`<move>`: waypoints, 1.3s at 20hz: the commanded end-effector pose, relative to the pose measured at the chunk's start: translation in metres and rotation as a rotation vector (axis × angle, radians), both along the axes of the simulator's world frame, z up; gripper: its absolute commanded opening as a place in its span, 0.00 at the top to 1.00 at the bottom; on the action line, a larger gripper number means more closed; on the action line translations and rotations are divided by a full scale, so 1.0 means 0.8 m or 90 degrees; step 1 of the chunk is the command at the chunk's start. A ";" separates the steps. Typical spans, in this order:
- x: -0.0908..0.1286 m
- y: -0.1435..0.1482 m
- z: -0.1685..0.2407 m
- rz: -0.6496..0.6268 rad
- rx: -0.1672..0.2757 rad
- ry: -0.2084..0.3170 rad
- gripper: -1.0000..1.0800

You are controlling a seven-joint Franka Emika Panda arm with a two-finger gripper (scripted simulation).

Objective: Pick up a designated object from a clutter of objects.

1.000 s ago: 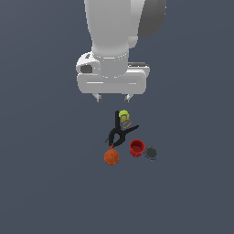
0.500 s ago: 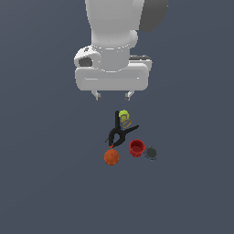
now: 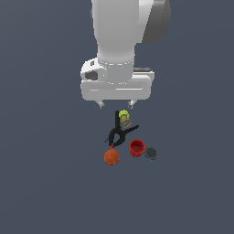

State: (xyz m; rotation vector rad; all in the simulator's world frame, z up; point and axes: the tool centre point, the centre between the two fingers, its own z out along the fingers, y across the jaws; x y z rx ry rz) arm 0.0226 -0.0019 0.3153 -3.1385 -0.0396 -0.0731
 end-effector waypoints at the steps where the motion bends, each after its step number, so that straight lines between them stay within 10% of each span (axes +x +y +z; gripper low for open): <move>1: 0.007 0.008 -0.019 0.009 -0.002 0.003 0.04; 26: 0.043 0.124 -0.269 0.124 -0.005 0.029 0.04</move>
